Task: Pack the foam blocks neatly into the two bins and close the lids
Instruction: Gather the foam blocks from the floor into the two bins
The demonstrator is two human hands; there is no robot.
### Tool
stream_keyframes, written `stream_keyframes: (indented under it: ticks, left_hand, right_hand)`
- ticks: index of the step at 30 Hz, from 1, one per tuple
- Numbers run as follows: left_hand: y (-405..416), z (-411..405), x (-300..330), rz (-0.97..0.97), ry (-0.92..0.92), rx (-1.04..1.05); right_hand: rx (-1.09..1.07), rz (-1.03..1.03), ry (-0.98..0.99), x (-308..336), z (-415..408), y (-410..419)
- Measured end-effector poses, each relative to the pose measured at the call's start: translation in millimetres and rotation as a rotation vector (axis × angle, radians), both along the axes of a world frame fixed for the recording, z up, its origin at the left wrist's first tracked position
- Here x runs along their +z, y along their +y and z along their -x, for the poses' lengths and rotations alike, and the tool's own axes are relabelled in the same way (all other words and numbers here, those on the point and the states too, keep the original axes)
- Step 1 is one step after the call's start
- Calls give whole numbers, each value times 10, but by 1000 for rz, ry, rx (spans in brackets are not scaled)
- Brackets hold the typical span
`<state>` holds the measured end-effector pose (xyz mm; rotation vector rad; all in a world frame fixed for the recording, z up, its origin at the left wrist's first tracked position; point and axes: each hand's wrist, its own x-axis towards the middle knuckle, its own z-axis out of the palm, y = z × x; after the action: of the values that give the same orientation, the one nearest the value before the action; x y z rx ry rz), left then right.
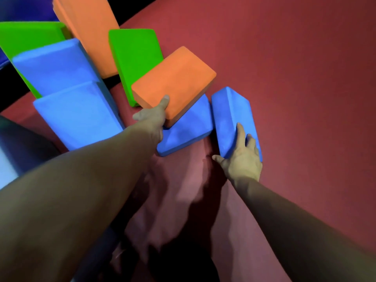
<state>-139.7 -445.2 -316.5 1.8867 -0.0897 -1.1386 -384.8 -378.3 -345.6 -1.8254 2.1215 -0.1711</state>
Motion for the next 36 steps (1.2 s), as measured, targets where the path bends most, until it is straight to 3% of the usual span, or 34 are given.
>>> stream_keyframes:
  ticks: [5,11,18,26,30,36]
  left_hand:
    - [191,16,34,84,63,-6]
    - [743,-299,571,106,-51,-58]
    - [1651,-1082,1892,241,-163,-68]
    - [3312,-1934,3172,333,-317,94]
    - [4116,-2280,3189,300,-322,255]
    - [4717,-2678,2664,106,-236,473]
  right_hand:
    - [-4,2,-48,-11,12,-19]
    - [-59,-6,-201,278,96,38]
    - [158,52,-281,1383,-381,349]
    - [290,175,-575,2720,-1399,1271]
    - [344,198,-671,3052,-1768,1767]
    - [422,103,-807,3130,-2501,2178]
